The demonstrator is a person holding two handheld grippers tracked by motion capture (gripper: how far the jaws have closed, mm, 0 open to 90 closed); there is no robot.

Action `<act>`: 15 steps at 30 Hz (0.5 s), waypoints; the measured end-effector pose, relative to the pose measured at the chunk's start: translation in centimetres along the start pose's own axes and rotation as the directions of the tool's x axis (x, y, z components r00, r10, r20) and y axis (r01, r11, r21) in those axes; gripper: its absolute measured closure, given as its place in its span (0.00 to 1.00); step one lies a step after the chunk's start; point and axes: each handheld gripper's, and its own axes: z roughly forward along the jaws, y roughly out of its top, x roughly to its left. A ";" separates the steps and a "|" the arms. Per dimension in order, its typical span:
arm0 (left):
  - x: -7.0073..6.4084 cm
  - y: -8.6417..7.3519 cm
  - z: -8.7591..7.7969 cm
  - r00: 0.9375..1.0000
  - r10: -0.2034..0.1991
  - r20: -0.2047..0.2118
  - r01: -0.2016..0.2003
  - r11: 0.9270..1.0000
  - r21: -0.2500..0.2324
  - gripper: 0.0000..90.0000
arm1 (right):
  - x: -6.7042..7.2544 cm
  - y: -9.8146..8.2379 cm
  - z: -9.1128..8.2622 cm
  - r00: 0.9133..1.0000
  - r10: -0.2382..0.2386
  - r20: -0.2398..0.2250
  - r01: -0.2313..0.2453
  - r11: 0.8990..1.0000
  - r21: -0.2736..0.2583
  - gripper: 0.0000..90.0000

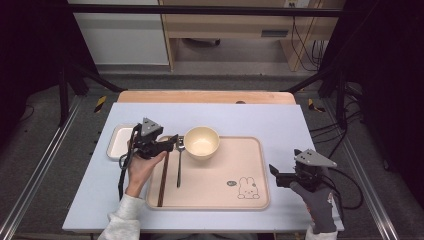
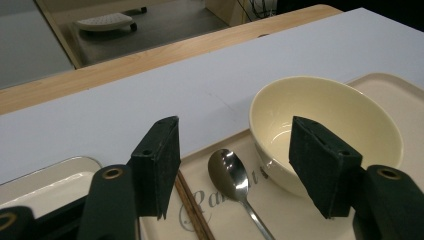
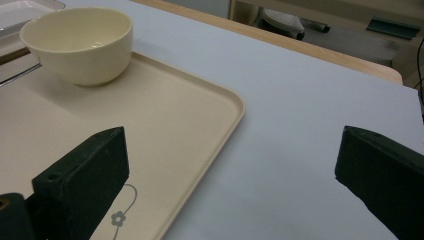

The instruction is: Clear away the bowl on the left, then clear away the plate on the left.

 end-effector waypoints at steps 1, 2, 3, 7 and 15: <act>0.1 -0.1 -0.3 1.000 0.005 -0.002 -0.005 1.000 0.000 0.40 | 0.0 0.0 0.0 1.000 0.001 0.001 -0.001 1.000 0.001 0.01; 0.2 -0.2 -0.6 1.000 0.008 -0.003 -0.008 1.000 0.002 0.39 | 0.0 0.0 0.0 1.000 -0.002 0.003 0.002 1.000 0.000 0.01; 0.4 -0.3 -0.9 1.000 0.011 -0.007 -0.011 1.000 0.003 0.38 | 0.0 0.0 0.0 1.000 -0.002 0.002 0.002 1.000 0.001 0.01; 0.7 -0.8 -1.7 1.000 0.016 -0.009 -0.016 1.000 0.002 0.35 | -0.1 -0.1 -0.1 1.000 0.001 0.007 -0.001 1.000 0.000 0.01; 2.5 -2.5 -3.6 0.999 0.009 -0.051 -0.009 1.000 0.003 0.31 | -0.2 -0.1 -0.1 1.000 -0.001 0.011 0.001 1.000 -0.001 0.01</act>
